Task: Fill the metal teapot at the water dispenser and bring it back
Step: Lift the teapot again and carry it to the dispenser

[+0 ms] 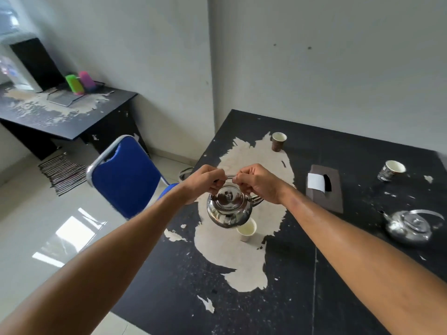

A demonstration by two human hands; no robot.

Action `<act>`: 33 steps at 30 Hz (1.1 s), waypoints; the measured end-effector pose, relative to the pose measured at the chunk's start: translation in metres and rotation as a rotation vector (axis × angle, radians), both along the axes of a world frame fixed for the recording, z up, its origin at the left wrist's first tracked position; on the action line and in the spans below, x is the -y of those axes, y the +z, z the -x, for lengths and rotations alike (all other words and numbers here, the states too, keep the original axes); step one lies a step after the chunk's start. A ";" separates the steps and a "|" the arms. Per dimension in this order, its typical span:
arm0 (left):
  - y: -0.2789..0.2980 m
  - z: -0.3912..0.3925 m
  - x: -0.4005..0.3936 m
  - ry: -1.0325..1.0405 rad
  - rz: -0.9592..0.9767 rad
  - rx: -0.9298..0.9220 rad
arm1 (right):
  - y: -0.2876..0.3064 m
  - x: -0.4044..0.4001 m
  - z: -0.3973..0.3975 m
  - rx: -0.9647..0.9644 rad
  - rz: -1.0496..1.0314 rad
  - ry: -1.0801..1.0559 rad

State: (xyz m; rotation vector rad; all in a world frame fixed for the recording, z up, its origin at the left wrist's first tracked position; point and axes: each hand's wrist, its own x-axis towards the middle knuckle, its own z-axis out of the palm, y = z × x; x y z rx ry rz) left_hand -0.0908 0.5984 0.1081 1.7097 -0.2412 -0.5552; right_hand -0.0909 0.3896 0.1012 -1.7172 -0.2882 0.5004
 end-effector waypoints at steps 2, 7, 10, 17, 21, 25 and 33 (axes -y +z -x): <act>0.003 0.003 -0.029 0.023 0.016 -0.001 | 0.005 -0.030 -0.003 0.008 -0.007 0.032; 0.007 0.002 -0.126 0.093 0.010 -0.007 | 0.009 -0.129 -0.019 0.021 -0.012 0.106; 0.006 -0.003 -0.193 0.107 0.011 -0.007 | 0.007 -0.195 -0.031 0.010 -0.012 0.130; 0.015 -0.019 -0.369 0.177 -0.034 -0.001 | 0.010 -0.370 -0.057 0.002 -0.011 0.217; 0.030 -0.028 -0.473 0.223 -0.052 -0.003 | 0.021 -0.476 -0.071 -0.005 -0.051 0.244; 0.039 -0.036 -0.561 0.260 -0.032 -0.010 | 0.030 -0.566 -0.090 -0.034 -0.088 0.312; 0.028 -0.088 -0.731 0.379 0.000 -0.025 | 0.029 -0.741 -0.162 0.001 -0.050 0.421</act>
